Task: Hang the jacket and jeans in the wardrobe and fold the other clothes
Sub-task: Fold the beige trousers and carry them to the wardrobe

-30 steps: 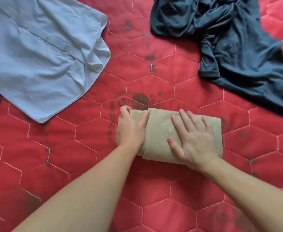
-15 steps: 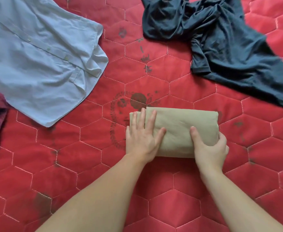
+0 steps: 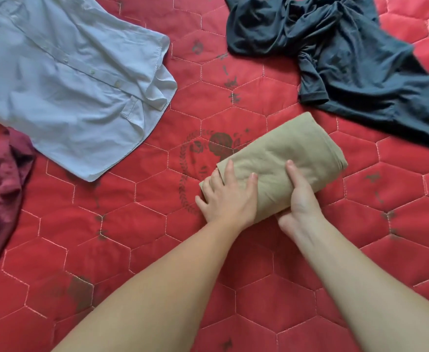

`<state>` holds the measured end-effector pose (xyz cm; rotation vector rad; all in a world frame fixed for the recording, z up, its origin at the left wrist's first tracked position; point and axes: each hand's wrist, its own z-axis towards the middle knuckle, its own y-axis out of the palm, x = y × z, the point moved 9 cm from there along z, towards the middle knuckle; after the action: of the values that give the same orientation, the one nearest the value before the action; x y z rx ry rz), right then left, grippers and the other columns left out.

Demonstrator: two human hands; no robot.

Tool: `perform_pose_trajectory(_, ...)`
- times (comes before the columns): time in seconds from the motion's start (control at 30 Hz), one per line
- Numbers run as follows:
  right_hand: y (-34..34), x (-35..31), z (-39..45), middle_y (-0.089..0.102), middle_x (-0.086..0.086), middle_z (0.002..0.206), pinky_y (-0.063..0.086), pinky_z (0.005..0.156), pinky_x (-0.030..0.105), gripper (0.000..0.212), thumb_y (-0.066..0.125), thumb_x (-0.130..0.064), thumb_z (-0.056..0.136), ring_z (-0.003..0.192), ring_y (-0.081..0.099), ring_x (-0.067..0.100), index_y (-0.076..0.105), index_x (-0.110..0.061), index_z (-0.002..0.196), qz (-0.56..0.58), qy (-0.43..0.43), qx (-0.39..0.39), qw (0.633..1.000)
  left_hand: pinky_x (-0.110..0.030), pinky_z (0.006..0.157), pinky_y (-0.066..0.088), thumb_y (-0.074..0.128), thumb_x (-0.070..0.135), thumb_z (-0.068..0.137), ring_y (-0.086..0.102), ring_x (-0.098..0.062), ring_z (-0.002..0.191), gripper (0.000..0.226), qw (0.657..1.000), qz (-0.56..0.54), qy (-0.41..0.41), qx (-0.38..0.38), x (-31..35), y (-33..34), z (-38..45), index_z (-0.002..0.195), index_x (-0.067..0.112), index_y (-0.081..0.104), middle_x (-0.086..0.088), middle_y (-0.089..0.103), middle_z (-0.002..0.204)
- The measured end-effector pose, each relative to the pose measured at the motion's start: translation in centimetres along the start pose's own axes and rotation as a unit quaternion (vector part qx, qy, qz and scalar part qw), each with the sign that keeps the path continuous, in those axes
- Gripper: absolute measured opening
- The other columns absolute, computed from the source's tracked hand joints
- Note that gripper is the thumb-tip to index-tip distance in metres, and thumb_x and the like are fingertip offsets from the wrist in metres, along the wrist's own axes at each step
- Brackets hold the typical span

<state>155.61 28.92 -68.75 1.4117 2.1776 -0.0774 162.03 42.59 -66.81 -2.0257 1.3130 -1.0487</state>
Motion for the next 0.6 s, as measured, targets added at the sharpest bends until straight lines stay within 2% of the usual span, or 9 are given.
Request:
perform_pose_trajectory(0.1, 0.5, -2.6, -1.5, 0.077, 0.002, 0.093, 0.059, 0.081, 0.034, 0.036, 0.086, -0.026, 0.067, 0.086, 0.074, 0.018, 0.072, -0.012, 0.098, -0.097, -0.058, 0.01, 0.994, -0.051, 0.112, 0.024, 0.036, 0.083, 0.078, 0.037, -0.025, 0.132, 0.07, 1.0, -0.01, -0.015, 0.012, -0.3, -3.4, 0.2, 0.118, 0.027, 0.049, -0.002, 0.05, 0.132)
perform_pose_trajectory(0.17, 2.0, -4.3, -3.6, 0.077, 0.0, 0.09, 0.058, 0.073, 0.025, 0.021, 0.082, -0.018, 0.073, 0.083, 0.073, 0.012, 0.073, -0.011, 0.09, -0.173, -0.111, -0.027, 0.978, -0.047, 0.104, 0.037, 0.048, 0.085, 0.069, 0.051, -0.021, 0.117, 0.068, 0.996, -0.09, -0.001, -0.002, 0.0, -6.4, 0.3, 0.1, 0.025, 0.049, 0.0, 0.058, 0.118)
perform_pose_trajectory(0.23, 4.3, -5.4, -6.5, 0.077, 0.002, 0.093, 0.058, 0.076, 0.026, 0.018, 0.079, -0.011, 0.076, 0.087, 0.073, 0.013, 0.074, -0.009, 0.093, -0.215, -0.134, -0.095, 0.963, -0.039, 0.093, 0.05, 0.066, 0.076, 0.064, 0.062, -0.014, 0.101, 0.068, 0.968, -0.242, 0.037, -0.049, 1.3, -9.5, -0.5, 0.104, 0.023, 0.05, -0.001, 0.065, 0.113)
perform_pose_trajectory(0.3, 7.0, -6.7, -9.9, 0.076, 0.007, 0.098, 0.058, 0.083, 0.031, 0.023, 0.074, -0.009, 0.079, 0.092, 0.073, 0.02, 0.073, -0.005, 0.102, -0.231, -0.123, -0.166, 0.951, -0.034, 0.09, 0.055, 0.078, 0.06, 0.068, 0.068, -0.016, 0.099, 0.065, 0.916, -0.37, 0.075, -0.133, 3.0, -12.4, -2.1, 0.115, 0.02, 0.056, -0.004, 0.07, 0.115)
perform_pose_trajectory(0.37, 9.8, -8.6, -13.8, 0.075, 0.011, 0.103, 0.058, 0.086, 0.034, 0.031, 0.072, -0.011, 0.08, 0.096, 0.072, 0.024, 0.07, -0.003, 0.109, -0.252, -0.119, -0.227, 0.933, -0.036, 0.093, 0.054, 0.075, 0.049, 0.074, 0.069, -0.021, 0.102, 0.049, 0.872, -0.433, 0.083, -0.212, 4.4, -15.7, -4.8, 0.112, 0.02, 0.066, -0.004, 0.073, 0.112)
perform_pose_trajectory(0.4, 11.1, -9.9, -15.7, 0.075, 0.011, 0.103, 0.057, 0.087, 0.035, 0.034, 0.072, -0.012, 0.078, 0.096, 0.071, 0.025, 0.07, -0.002, 0.11, -0.268, -0.126, -0.247, 0.923, -0.037, 0.095, 0.053, 0.075, 0.048, 0.074, 0.069, -0.022, 0.105, 0.048, 0.858, -0.448, 0.072, -0.239, 4.9, -17.4, -6.2, 0.112, 0.019, 0.068, -0.005, 0.073, 0.112)
perform_pose_trajectory(0.5, 15.2, -14.6, -22.5, 0.075, 0.009, 0.1, 0.056, 0.086, 0.035, 0.033, 0.075, -0.017, 0.076, 0.095, 0.072, 0.023, 0.071, -0.006, 0.107, -0.325, -0.149, -0.281, 0.891, -0.041, 0.102, 0.048, 0.079, 0.048, 0.07, 0.067, -0.023, 0.11, 0.058, 0.841, -0.471, 0.077, -0.255, 7.0, -24.2, -10.1, 0.117, 0.017, 0.068, -0.007, 0.071, 0.116)
perform_pose_trajectory(0.6, 19.1, -19.2, -30.2, 0.077, 0.004, 0.094, 0.057, 0.084, 0.035, 0.039, 0.079, -0.032, 0.07, 0.09, 0.073, 0.019, 0.072, -0.012, 0.101, -0.357, -0.199, -0.291, 0.865, -0.042, 0.099, 0.05, 0.072, 0.044, 0.076, 0.068, -0.026, 0.107, 0.05, 0.819, -0.518, 0.102, -0.224, 9.8, -32.0, -14.3, 0.115, 0.013, 0.07, -0.011, 0.072, 0.114)
